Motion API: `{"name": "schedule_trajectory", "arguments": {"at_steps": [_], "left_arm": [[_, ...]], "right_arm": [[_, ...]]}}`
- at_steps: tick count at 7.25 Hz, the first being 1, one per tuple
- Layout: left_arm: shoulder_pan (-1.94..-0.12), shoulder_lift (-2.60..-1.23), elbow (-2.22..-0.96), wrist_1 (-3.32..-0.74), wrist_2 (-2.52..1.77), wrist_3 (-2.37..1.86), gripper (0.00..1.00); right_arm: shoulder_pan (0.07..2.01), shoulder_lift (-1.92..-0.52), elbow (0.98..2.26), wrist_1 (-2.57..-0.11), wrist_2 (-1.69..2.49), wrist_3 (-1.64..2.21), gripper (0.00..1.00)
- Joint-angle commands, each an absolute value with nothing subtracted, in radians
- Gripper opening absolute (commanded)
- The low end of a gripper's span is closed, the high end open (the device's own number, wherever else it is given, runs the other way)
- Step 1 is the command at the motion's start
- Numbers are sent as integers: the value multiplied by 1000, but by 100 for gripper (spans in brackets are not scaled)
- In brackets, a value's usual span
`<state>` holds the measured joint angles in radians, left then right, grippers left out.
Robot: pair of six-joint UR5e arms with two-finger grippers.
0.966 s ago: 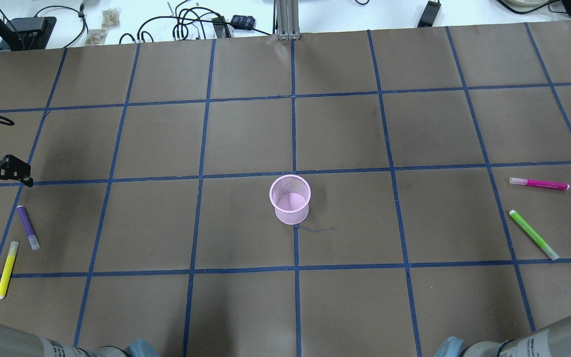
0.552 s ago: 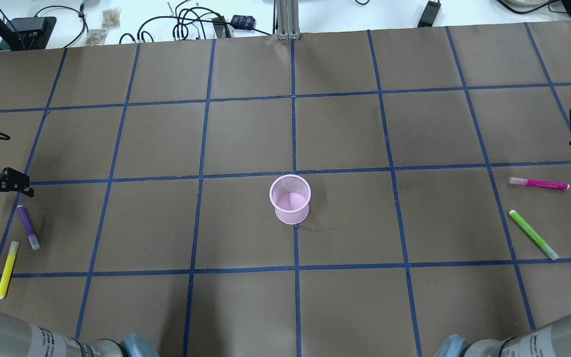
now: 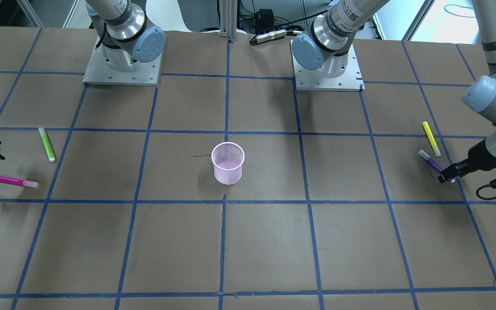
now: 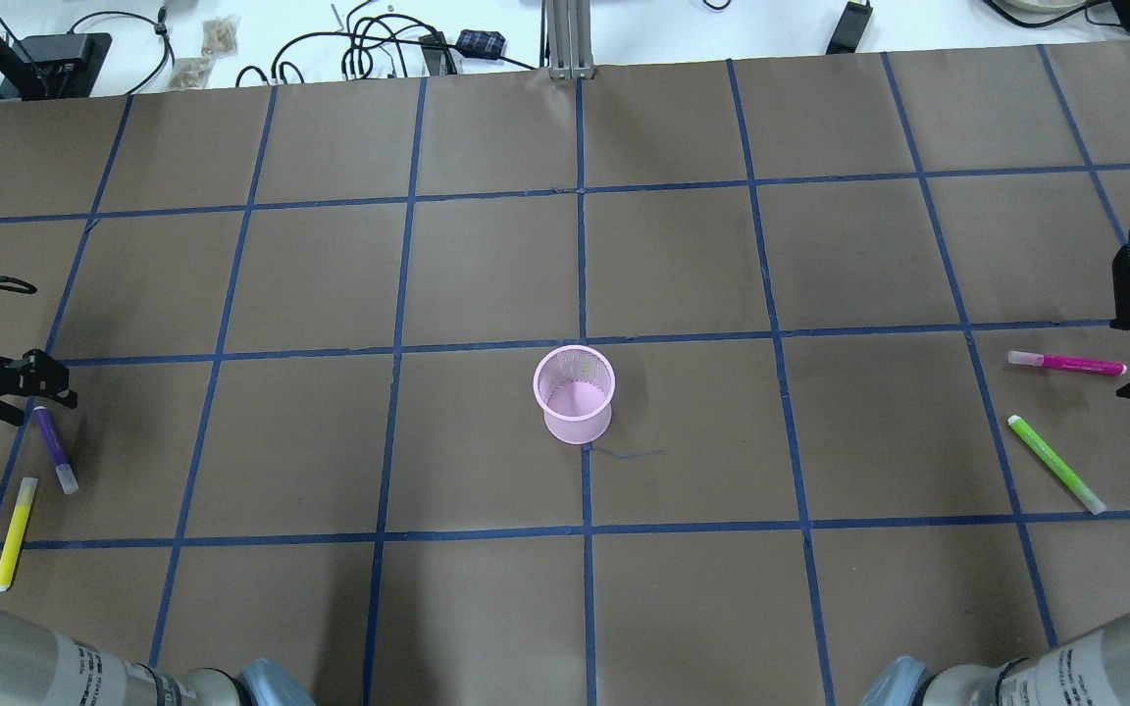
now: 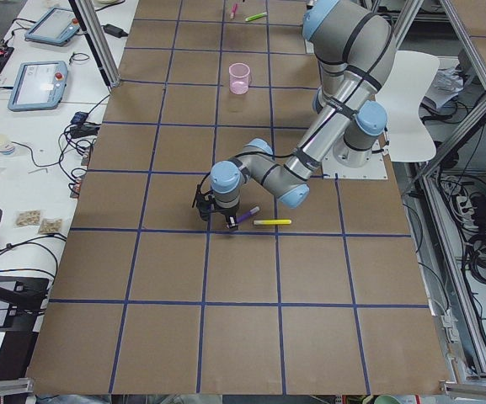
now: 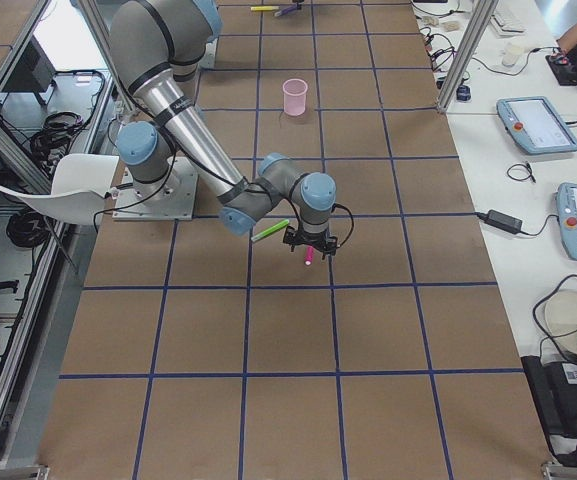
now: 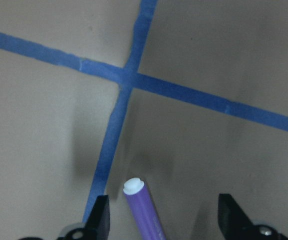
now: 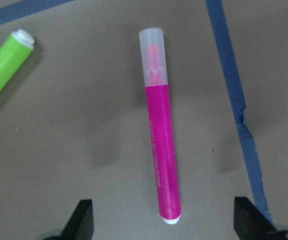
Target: Insert purple and pink pens into pink cup
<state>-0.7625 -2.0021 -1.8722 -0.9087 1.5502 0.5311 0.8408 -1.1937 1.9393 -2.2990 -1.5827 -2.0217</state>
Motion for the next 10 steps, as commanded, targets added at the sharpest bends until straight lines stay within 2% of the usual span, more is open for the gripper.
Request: {"name": "schedule_trajectory", "arguments": {"at_steps": [1, 2, 3, 4, 5, 6, 7, 8, 10], "left_arm": [[-762, -2009, -1878, -910, 1551, 535, 78], [-762, -2017, -1872, -908, 1551, 540, 78], [-762, -2022, -1871, -907, 1552, 540, 78], [-762, -2026, -1870, -907, 1552, 540, 78], [-759, -2026, -1876, -907, 1552, 540, 73], [-758, -2025, -1876, -908, 1551, 549, 44], [-758, -2023, -1872, -907, 1551, 624, 7], [-758, -2023, -1870, -905, 1551, 640, 0], [-758, -2016, -1865, -907, 1552, 640, 0]], "right_arm": [[835, -1167, 1936, -2303, -1585, -2028, 97], [834, -1167, 1939, -2318, -1586, -2028, 93], [834, -1166, 1940, -2332, -1589, -2026, 83], [834, -1164, 1942, -2332, -1592, -2023, 64], [834, -1155, 1942, -2332, -1595, -2020, 52], [834, -1140, 1939, -2332, -1595, -2017, 38], [834, -1144, 1933, -2332, -1615, -2014, 17], [834, -1147, 1933, -2326, -1670, -2014, 0], [836, -1211, 1934, -2318, -1678, -2014, 0]]}}
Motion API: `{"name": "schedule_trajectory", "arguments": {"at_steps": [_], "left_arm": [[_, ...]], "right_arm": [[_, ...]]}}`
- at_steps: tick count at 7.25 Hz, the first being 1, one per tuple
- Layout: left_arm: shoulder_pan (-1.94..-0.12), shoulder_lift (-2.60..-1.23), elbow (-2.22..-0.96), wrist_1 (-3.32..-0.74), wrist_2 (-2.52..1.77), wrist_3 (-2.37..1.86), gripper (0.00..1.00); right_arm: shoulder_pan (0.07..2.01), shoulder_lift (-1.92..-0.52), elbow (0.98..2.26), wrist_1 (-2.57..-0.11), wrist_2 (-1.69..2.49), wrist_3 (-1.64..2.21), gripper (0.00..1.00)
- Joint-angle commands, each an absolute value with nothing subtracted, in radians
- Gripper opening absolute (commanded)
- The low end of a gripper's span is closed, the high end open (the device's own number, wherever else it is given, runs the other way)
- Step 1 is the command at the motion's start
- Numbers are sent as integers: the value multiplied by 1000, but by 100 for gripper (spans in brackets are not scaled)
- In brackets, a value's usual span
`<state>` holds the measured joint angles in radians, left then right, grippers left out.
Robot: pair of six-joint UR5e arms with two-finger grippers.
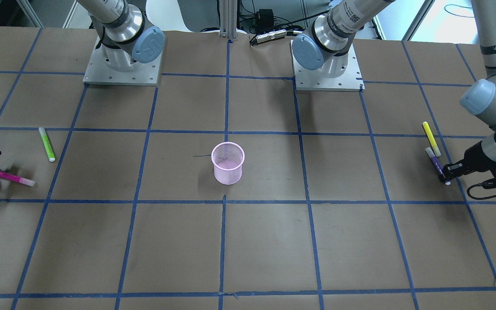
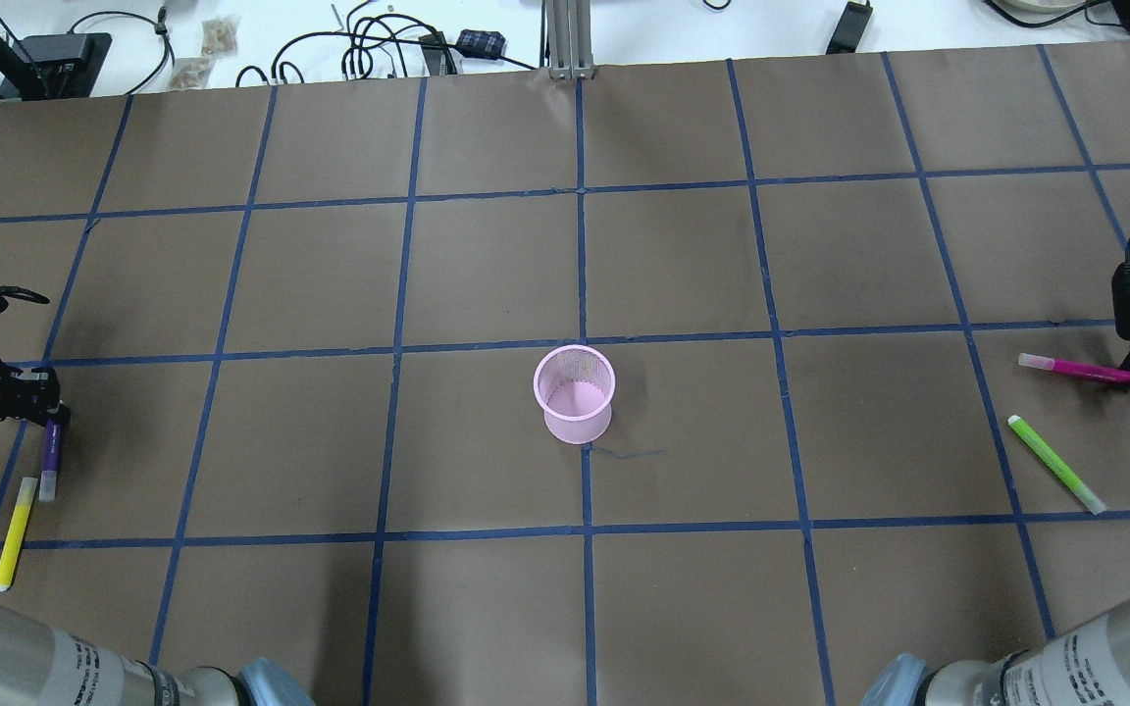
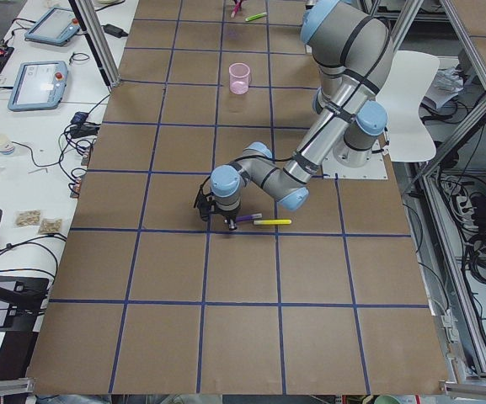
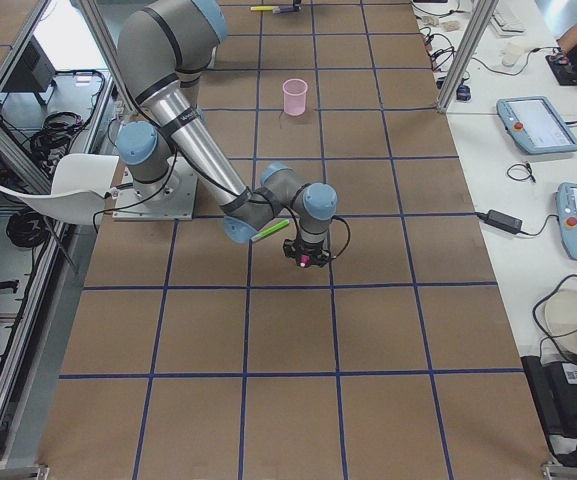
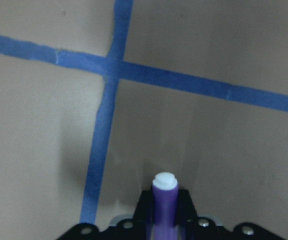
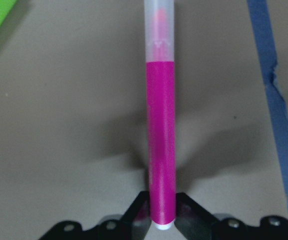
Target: Insert purple and pink pens into pink cup
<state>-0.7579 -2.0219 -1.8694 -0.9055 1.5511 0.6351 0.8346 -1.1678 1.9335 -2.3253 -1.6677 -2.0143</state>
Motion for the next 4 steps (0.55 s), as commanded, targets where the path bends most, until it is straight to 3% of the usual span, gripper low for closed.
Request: {"name": "schedule_trajectory", "arguments": {"at_steps": [1, 4], "left_arm": [[-768, -1988, -1862, -911, 1565, 634, 0], [-816, -1944, -1796, -948, 1571, 569, 0]], "right_arm": [[856, -1276, 1936, -2303, -1677, -2014, 0], [1053, -1397, 1908, -2241, -1750, -1978, 0]]}}
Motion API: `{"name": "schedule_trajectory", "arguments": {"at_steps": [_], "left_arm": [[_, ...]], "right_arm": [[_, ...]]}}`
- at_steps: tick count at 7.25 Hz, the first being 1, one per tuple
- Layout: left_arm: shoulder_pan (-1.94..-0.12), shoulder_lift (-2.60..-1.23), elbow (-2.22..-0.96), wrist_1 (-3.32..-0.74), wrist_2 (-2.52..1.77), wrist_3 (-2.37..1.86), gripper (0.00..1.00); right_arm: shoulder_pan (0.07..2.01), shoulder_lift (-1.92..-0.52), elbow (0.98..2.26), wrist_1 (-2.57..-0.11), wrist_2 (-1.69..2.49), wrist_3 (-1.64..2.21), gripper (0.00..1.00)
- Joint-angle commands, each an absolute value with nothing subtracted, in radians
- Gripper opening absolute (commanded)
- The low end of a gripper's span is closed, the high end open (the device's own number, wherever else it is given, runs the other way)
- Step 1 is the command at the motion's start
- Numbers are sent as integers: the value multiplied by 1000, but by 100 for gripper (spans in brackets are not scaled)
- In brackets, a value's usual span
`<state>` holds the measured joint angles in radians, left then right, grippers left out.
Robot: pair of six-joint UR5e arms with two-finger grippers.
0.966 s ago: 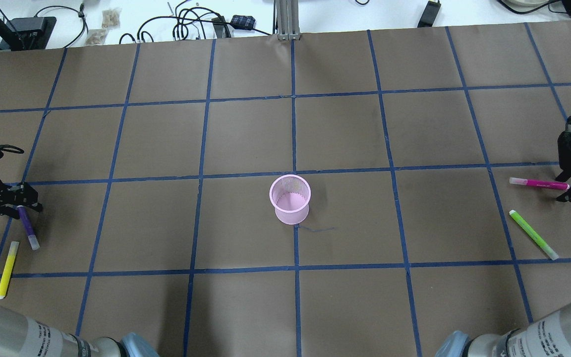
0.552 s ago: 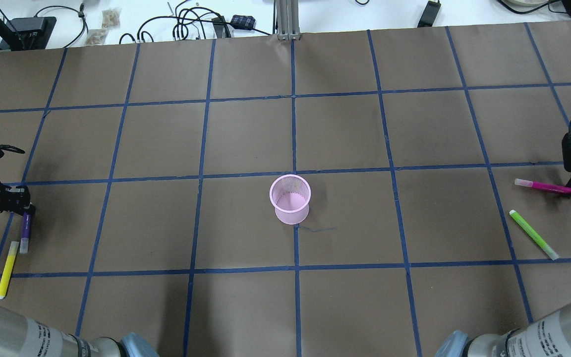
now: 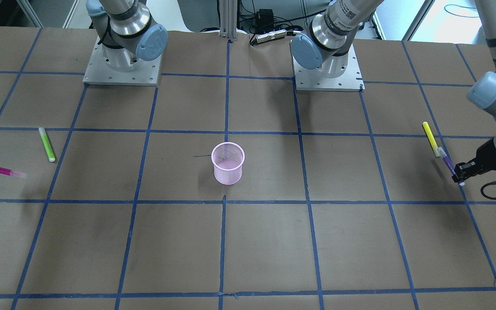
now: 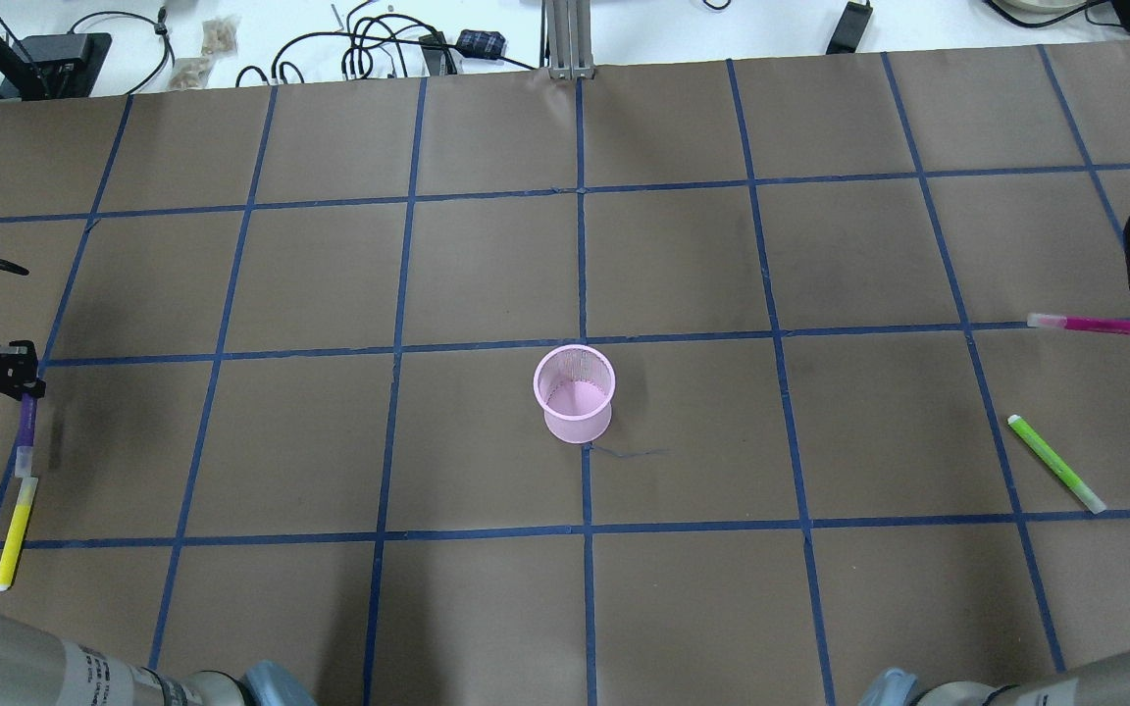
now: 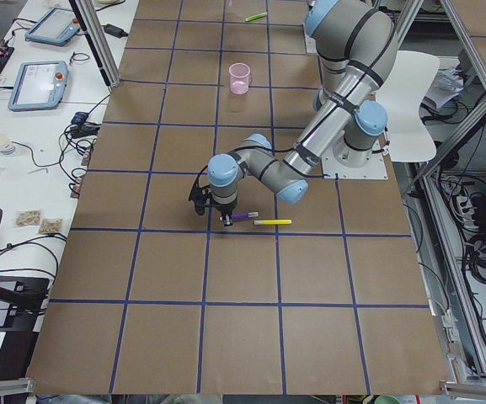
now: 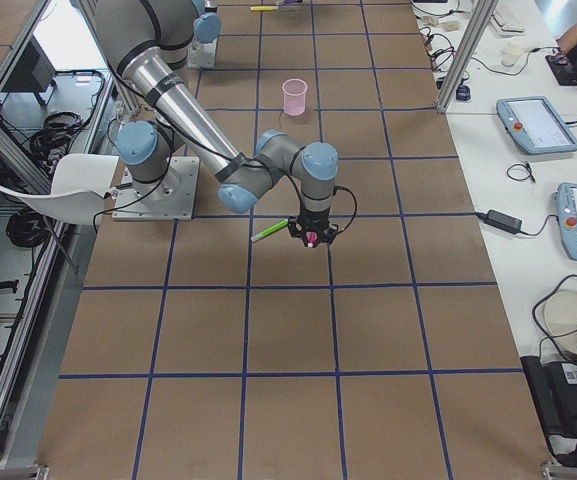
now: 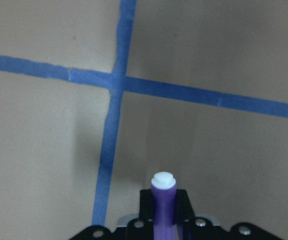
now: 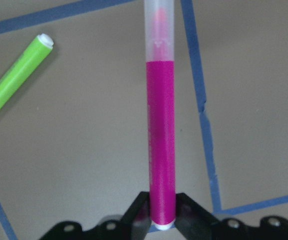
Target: Insert purple and pink pens into pink cup
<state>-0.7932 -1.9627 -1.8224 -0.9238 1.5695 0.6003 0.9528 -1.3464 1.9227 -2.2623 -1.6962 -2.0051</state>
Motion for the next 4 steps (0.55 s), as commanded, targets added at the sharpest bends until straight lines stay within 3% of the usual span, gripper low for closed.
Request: {"name": "schedule_trajectory", "arguments": {"at_steps": [1, 4], "left_arm": [[-825, -1922, -1790, -960, 1571, 551, 0], [-911, -1789, -1724, -1090, 1569, 485, 0]], "right_arm": [[1162, -1435, 1867, -2162, -1799, -1882, 0], [1462, -1439, 1718, -1931, -1804, -1555, 0]]}}
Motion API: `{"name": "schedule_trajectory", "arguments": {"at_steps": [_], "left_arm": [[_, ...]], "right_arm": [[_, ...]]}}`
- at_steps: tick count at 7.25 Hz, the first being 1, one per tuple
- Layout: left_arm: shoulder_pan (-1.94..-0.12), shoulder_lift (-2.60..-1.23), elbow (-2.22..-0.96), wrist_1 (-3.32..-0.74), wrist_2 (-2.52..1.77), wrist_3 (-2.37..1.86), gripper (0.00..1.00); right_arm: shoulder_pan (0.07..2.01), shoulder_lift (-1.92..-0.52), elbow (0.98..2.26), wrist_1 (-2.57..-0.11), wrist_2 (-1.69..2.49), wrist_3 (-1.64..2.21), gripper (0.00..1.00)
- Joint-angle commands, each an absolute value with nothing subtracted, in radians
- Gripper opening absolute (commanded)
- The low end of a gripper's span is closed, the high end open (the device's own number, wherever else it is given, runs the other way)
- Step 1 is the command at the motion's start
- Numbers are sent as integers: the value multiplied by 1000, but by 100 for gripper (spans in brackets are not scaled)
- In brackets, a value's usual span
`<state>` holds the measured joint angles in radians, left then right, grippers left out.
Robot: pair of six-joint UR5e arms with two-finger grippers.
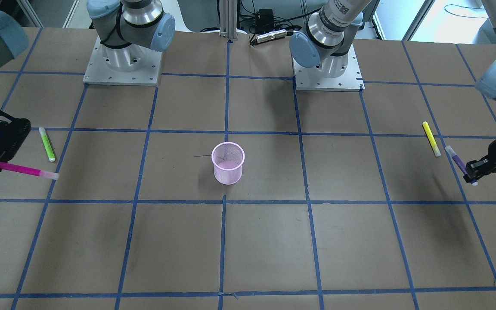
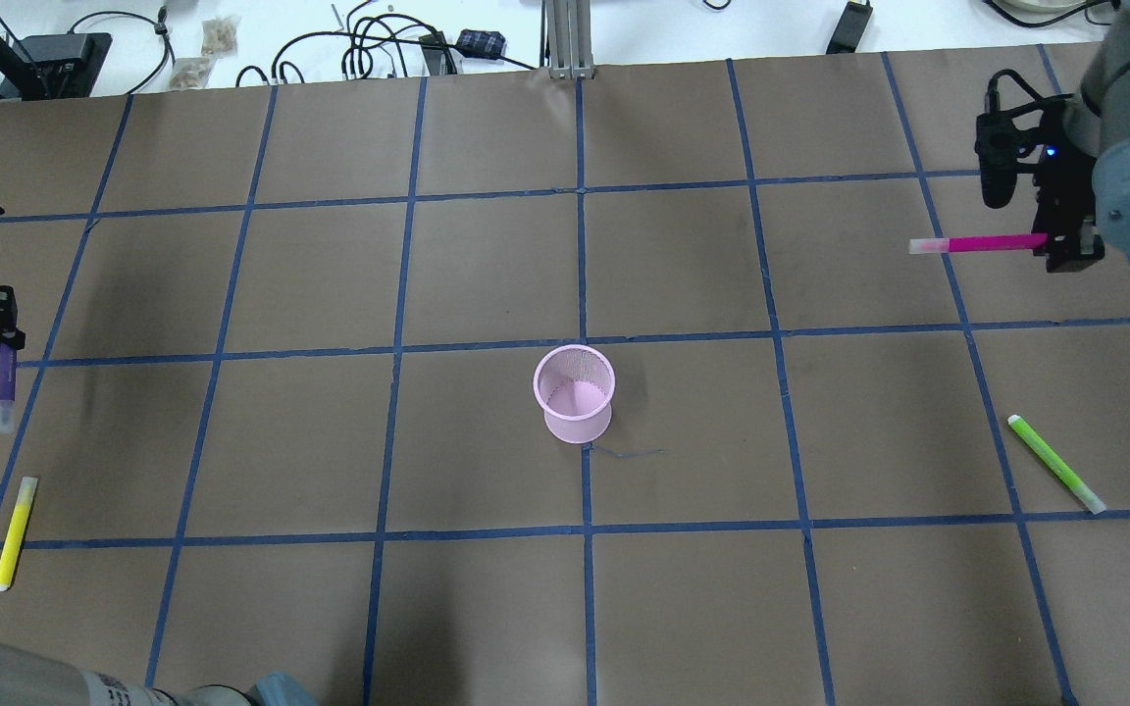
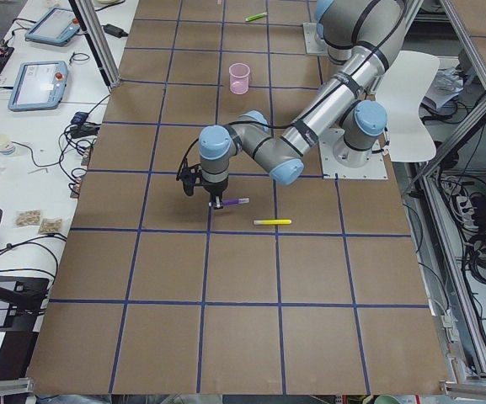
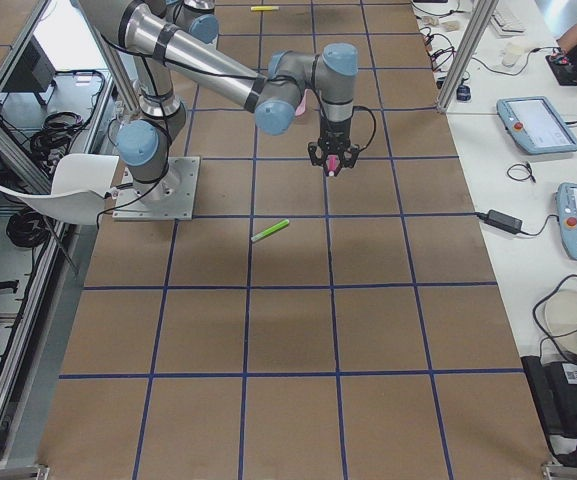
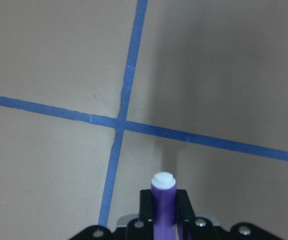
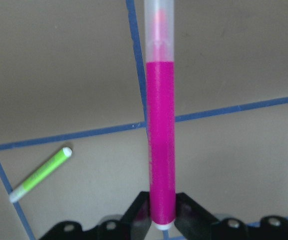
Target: Insert purple and pink pens into pink cup
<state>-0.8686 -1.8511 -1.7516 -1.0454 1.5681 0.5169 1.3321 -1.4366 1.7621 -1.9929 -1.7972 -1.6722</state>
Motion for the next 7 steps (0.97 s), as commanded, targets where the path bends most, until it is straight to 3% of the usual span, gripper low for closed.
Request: {"name": "schedule_trajectory", "arguments": {"at_steps": [1, 7], "left_arm": [[-951, -1732, -1724, -1132, 1556, 476, 0], [-1084, -1473, -1793, -1155, 1462, 370, 0]], "right_arm": [[1577, -1433, 1714, -1939, -1850, -1467, 0], [1975, -1313, 1609, -1684, -2107, -998, 0]]}}
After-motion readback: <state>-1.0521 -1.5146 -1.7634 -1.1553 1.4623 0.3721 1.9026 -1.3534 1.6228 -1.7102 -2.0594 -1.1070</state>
